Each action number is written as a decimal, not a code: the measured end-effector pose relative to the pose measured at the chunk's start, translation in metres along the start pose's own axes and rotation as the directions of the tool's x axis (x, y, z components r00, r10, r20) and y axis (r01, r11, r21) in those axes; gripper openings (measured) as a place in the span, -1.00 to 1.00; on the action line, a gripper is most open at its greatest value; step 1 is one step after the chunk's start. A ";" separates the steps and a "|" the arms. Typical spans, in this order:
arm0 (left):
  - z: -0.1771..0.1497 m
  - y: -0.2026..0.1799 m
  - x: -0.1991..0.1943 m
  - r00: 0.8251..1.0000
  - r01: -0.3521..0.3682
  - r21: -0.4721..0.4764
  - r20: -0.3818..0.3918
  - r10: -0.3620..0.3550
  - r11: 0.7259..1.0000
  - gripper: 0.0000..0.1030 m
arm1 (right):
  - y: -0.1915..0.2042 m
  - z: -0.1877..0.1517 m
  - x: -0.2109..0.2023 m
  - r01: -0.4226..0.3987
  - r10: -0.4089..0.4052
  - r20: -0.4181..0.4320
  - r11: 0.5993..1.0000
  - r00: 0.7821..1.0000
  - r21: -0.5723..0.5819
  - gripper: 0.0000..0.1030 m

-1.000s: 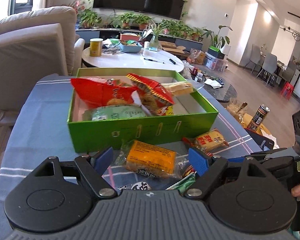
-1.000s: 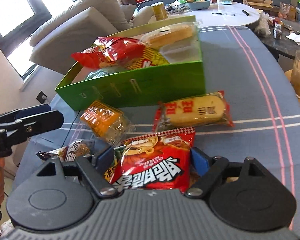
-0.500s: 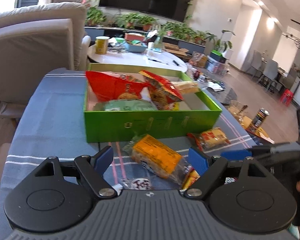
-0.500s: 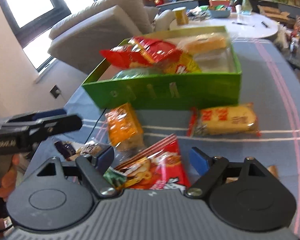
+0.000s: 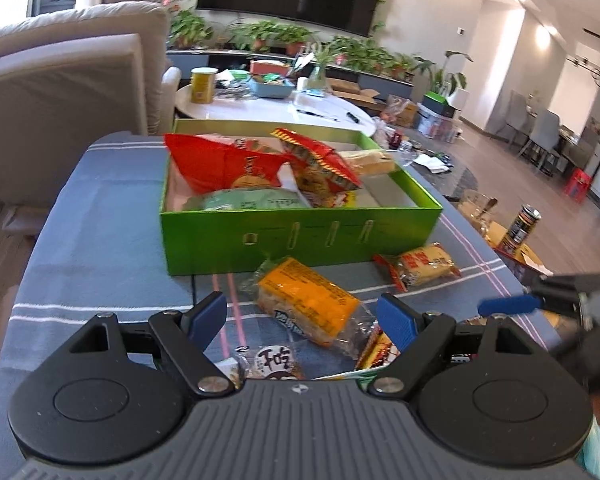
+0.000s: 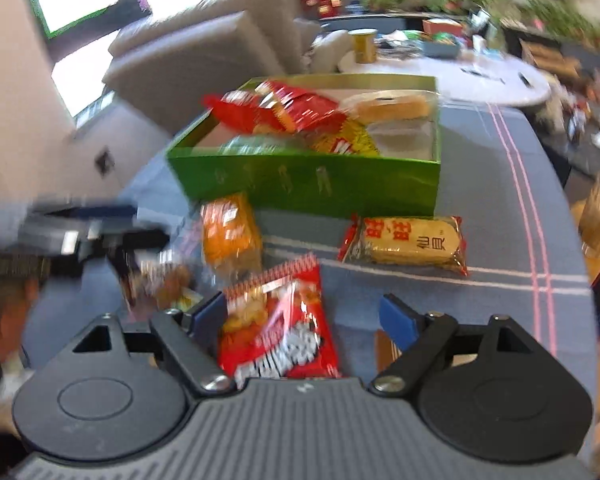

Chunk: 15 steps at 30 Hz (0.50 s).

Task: Organize snacks
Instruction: 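Move the right tool down to the red snack bag with white lettering, then close the right gripper on the red snack bag and lift it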

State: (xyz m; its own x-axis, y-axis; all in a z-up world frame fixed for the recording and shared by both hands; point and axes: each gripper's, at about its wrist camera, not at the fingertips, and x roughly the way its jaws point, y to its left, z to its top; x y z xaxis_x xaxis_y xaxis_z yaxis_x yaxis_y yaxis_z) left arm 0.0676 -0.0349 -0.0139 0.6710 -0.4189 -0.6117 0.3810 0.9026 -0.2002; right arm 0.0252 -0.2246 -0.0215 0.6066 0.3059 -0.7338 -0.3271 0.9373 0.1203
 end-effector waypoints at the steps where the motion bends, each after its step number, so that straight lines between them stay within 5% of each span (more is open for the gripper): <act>1: 0.000 0.000 0.000 1.000 -0.002 -0.003 -0.001 0.002 1.000 0.56 | 0.006 -0.003 0.002 -0.005 0.005 -0.015 0.999 1.000 -0.044 0.66; 4: 0.000 0.000 0.000 1.000 -0.002 0.005 -0.002 0.002 1.000 0.56 | 0.019 -0.012 0.011 -0.015 0.007 -0.056 0.991 0.998 -0.131 0.71; 8: -0.001 -0.002 0.000 1.000 0.003 0.014 -0.005 -0.003 1.000 0.56 | 0.021 -0.017 0.025 0.067 -0.085 -0.090 0.979 0.992 -0.190 0.75; 15: -0.003 -0.003 0.006 1.000 0.003 0.010 -0.021 -0.003 1.000 0.56 | -0.005 -0.011 0.022 0.153 -0.155 -0.020 0.983 0.988 -0.099 0.79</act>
State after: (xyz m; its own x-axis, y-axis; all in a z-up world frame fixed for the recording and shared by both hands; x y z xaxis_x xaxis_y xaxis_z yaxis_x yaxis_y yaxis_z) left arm 0.0686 -0.0402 -0.0195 0.6562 -0.4197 -0.6271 0.3899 0.9001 -0.1944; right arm 0.0321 -0.2240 -0.0459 0.6357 0.1531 -0.7566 -0.3004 0.9519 -0.0598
